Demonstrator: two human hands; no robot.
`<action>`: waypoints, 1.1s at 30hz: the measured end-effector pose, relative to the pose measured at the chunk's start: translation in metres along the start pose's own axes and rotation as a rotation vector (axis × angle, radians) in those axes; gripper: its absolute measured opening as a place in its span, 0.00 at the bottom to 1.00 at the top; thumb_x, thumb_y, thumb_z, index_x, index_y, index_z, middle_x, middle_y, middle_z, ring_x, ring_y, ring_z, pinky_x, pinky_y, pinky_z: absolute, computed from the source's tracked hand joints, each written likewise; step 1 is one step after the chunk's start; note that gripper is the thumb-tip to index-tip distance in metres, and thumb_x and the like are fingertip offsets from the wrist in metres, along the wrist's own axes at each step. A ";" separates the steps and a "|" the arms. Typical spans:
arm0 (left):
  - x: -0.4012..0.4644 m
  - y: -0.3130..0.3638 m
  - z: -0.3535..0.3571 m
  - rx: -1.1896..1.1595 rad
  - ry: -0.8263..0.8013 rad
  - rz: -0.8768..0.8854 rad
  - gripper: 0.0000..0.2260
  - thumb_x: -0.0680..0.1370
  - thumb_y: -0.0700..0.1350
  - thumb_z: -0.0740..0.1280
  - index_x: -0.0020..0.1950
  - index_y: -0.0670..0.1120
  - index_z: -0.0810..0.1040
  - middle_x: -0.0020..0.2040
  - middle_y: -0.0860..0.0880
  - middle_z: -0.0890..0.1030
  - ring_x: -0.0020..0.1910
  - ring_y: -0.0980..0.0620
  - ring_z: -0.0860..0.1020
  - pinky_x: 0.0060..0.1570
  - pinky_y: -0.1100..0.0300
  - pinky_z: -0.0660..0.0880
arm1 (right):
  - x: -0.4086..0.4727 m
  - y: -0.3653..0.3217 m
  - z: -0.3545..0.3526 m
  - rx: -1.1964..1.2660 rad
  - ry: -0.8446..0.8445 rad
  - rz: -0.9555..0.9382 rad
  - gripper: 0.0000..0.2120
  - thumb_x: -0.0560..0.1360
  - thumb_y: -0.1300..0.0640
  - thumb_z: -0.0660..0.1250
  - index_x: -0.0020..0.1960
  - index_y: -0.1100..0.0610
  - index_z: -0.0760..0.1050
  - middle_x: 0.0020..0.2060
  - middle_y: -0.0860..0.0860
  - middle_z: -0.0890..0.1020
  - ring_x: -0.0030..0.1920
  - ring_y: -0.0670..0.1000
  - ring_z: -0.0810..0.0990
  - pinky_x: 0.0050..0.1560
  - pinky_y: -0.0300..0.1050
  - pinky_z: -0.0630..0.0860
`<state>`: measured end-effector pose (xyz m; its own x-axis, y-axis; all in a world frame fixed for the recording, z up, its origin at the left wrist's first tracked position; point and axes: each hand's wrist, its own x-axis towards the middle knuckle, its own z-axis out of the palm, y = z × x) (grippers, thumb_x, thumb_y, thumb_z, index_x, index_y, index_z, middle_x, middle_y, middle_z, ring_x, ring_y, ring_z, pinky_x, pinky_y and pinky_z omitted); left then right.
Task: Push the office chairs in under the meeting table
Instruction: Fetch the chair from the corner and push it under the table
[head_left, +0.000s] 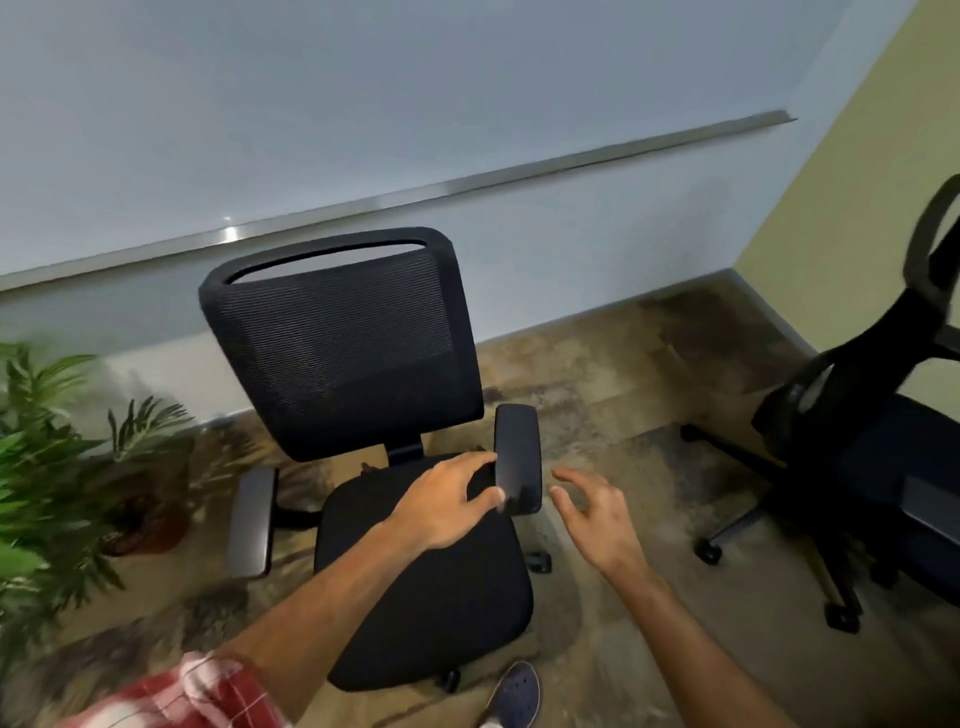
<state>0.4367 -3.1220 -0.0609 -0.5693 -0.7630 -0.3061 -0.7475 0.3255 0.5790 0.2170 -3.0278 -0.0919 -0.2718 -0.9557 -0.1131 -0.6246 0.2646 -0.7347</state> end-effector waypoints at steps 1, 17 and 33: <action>0.030 -0.008 0.011 -0.008 -0.011 -0.008 0.27 0.81 0.62 0.61 0.78 0.55 0.64 0.77 0.55 0.67 0.60 0.50 0.77 0.60 0.53 0.72 | 0.024 0.018 0.008 0.028 -0.015 0.057 0.15 0.80 0.54 0.68 0.65 0.56 0.80 0.61 0.51 0.83 0.63 0.50 0.79 0.63 0.44 0.74; 0.196 -0.079 0.136 0.169 0.074 0.207 0.27 0.86 0.51 0.57 0.82 0.46 0.53 0.82 0.50 0.50 0.80 0.54 0.44 0.78 0.53 0.49 | 0.134 0.132 0.136 0.510 -0.136 0.450 0.10 0.83 0.49 0.62 0.49 0.49 0.81 0.40 0.45 0.85 0.40 0.46 0.83 0.40 0.42 0.77; 0.224 -0.099 0.168 0.147 0.156 0.345 0.25 0.83 0.45 0.52 0.81 0.44 0.57 0.83 0.48 0.51 0.81 0.50 0.45 0.78 0.49 0.47 | 0.157 0.156 0.182 0.839 -0.039 0.566 0.23 0.83 0.61 0.60 0.34 0.45 0.81 0.31 0.44 0.82 0.34 0.41 0.80 0.35 0.35 0.75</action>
<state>0.3259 -3.2314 -0.3139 -0.7449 -0.6670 0.0125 -0.5690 0.6450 0.5100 0.2106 -3.1607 -0.3461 -0.3350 -0.7253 -0.6015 0.3091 0.5184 -0.7973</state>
